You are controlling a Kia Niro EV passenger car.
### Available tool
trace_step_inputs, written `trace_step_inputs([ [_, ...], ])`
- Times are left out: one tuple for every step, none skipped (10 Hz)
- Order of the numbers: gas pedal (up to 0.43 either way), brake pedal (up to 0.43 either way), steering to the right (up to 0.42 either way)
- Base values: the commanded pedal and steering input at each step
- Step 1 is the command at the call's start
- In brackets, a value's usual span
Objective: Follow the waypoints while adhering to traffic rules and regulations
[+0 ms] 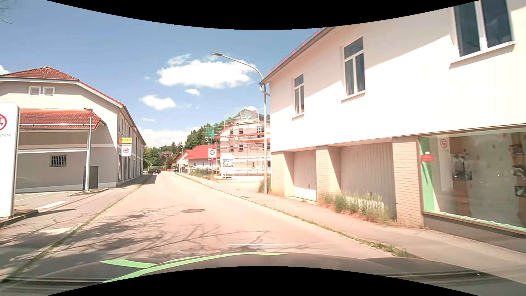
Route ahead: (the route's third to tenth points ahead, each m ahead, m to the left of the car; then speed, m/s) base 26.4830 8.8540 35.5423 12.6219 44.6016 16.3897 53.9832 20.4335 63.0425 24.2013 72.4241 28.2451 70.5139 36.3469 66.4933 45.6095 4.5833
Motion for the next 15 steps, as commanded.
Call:
trace_step_inputs([
  [0.197,0.000,-0.185],
  [0.197,0.000,-0.185],
  [0.197,0.000,-0.185],
  [0.197,0.000,-0.185],
  [0.197,0.000,-0.185],
  [0.197,0.000,-0.185],
  [0.197,0.000,-0.180],
  [0.197,0.000,-0.170],
  [0.197,0.000,-0.160],
  [0.197,0.000,-0.140],
  [0.197,0.000,-0.117],
  [0.197,0.000,-0.108],
  [0.197,0.000,-0.106],
  [0.197,0.000,-0.105],
  [0.197,0.000,-0.101],
])
